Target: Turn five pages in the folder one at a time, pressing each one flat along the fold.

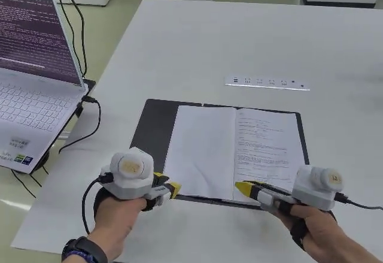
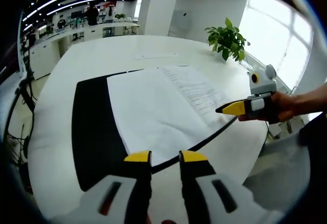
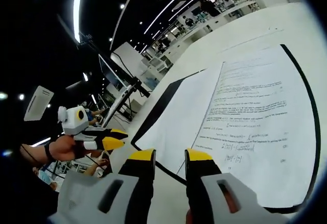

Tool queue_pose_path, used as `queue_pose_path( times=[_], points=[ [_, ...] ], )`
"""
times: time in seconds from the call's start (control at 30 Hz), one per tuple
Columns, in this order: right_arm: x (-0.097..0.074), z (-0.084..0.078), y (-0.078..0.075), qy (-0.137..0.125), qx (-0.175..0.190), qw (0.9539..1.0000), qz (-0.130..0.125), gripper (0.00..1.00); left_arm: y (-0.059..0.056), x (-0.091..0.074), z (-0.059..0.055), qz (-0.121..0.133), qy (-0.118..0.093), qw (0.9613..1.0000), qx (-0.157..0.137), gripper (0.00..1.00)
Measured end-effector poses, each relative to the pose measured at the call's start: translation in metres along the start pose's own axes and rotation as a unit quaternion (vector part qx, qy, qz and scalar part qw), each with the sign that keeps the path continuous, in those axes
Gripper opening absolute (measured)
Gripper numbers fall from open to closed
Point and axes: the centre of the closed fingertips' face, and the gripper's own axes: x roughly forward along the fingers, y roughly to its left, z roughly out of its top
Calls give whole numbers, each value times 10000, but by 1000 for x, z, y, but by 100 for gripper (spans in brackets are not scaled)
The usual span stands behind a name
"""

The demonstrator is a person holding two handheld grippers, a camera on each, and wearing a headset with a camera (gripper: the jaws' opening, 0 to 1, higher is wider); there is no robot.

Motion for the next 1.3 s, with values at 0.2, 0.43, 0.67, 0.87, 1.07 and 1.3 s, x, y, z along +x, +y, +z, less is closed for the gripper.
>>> queue_pose_path(
  times=[0.2,0.43,0.67,0.87,1.07,1.3],
  points=[
    [-23,5,-7,11,-341,9992,-223,26,-5,-4,3,-45,-21,9999,93,23],
    [-46,12,-12,-42,-668,9971,-355,30,-5,-13,3,16,-9,9999,149,24],
    [-68,15,-14,-54,-969,9942,-472,34,-1,-31,2,142,-72,9997,174,28],
    [-87,19,-16,-252,-933,9932,-656,39,6,-49,4,264,-221,9993,120,33],
    [-103,20,-16,-372,-942,9917,-795,43,8,-63,9,324,-369,9987,158,39],
    [-116,16,-15,-373,-956,9901,-959,50,9,-69,13,316,-528,9981,87,50]
  ],
)
